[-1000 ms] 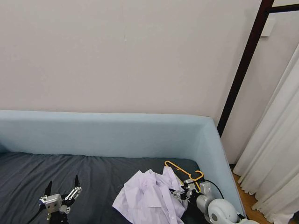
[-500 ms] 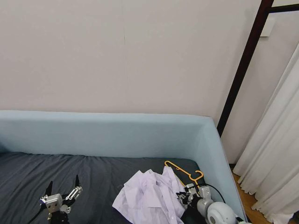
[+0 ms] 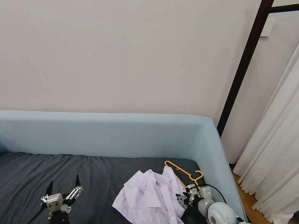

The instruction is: Pick up the clothes from the sofa and hang them on the clothes hanger.

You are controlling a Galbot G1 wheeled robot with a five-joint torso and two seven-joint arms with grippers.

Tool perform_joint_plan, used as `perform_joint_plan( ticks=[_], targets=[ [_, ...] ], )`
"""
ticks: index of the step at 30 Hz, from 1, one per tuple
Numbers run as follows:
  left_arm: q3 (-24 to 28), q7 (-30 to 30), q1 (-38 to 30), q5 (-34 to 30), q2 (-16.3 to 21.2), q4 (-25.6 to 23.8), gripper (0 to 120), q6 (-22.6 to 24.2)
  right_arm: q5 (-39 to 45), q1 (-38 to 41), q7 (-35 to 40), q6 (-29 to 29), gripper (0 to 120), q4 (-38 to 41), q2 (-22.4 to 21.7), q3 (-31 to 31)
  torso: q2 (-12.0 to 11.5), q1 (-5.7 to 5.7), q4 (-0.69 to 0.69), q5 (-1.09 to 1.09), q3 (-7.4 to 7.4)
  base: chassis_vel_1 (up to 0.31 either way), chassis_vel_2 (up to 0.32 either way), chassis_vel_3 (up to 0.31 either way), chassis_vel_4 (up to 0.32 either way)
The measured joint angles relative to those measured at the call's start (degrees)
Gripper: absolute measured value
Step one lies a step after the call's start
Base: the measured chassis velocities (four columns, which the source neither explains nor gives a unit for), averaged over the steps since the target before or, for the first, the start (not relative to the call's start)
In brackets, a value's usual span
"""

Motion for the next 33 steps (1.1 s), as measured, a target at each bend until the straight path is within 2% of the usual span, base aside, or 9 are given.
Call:
perform_joint_plan(
  ticks=[4, 7, 11, 13, 17, 22, 24, 27, 33],
  targets=[
    [0.0, -0.1, 0.1, 0.0, -0.1, -0.1, 100, -0.1, 0.0, 0.0, -0.9, -0.5, 77, -0.7, 0.5, 0.2, 0.0, 0.0, 0.0, 0.0, 0.0, 0.0, 0.0, 0.0, 0.0],
    [-0.1, -0.1, 0.2, 0.0, -0.1, -0.1, 100, -0.2, -0.1, 0.0, -1.4, -0.5, 75, -1.0, 0.6, 0.4, 0.0, 0.0, 0.0, 0.0, 0.0, 0.0, 0.0, 0.0, 0.0],
    [-0.2, -0.3, 0.3, 0.0, -0.1, -0.1, 100, -0.3, -0.5, -0.2, -2.4, -0.5, 55, -1.3, 0.8, 0.5, 0.0, 0.0, 0.0, 0.0, 0.0, 0.0, 0.0, 0.0, 0.0],
    [-0.3, -0.3, 0.3, 0.0, -0.1, -0.1, 100, -0.3, -0.6, -0.2, -2.4, -0.4, 52, -1.1, 0.7, 0.5, 0.0, 0.0, 0.0, 0.0, 0.0, 0.0, 0.0, 0.0, 0.0],
    [-0.2, -0.3, 0.3, 0.0, -0.1, -0.4, 100, -0.4, -1.3, -0.6, -1.2, 0.9, 32, 1.2, -0.1, 0.1, 0.0, 0.0, 0.0, 0.0, 0.0, 0.0, 0.0, 0.0, 0.0],
    [-0.1, -0.3, 0.3, 0.0, -0.1, -0.4, 100, -0.4, -2.2, -1.2, -0.2, 1.8, 16, 3.5, -1.1, 0.1, 0.0, 0.0, 0.0, 0.0, 0.0, 0.0, 0.0, 0.0, 0.0],
    [-0.1, -0.3, 0.2, 0.1, -0.2, -0.4, 100, -0.4, -2.2, -1.4, -0.1, 2.0, 19, 3.9, -1.3, 0.1, 0.0, 0.0, 0.0, 0.0, 0.0, 0.0, 0.0, 0.0, 0.0],
    [0.1, -0.3, 0.2, 0.1, -0.2, -0.4, 100, -0.4, -2.2, -2.0, 0.0, 3.1, 34, 4.5, -1.4, 0.2, 0.0, 0.0, 0.0, 0.0, 0.0, 0.0, 0.0, 0.0, 0.0],
    [0.0, -0.2, 0.3, 0.1, -0.1, -0.4, 100, -0.4, -2.5, -2.3, -2.1, 6.0, 53, 4.4, -1.2, 0.3, 0.0, 0.0, 0.0, 0.0, 0.0, 0.0, 0.0, 0.0, 0.0]
  ],
)
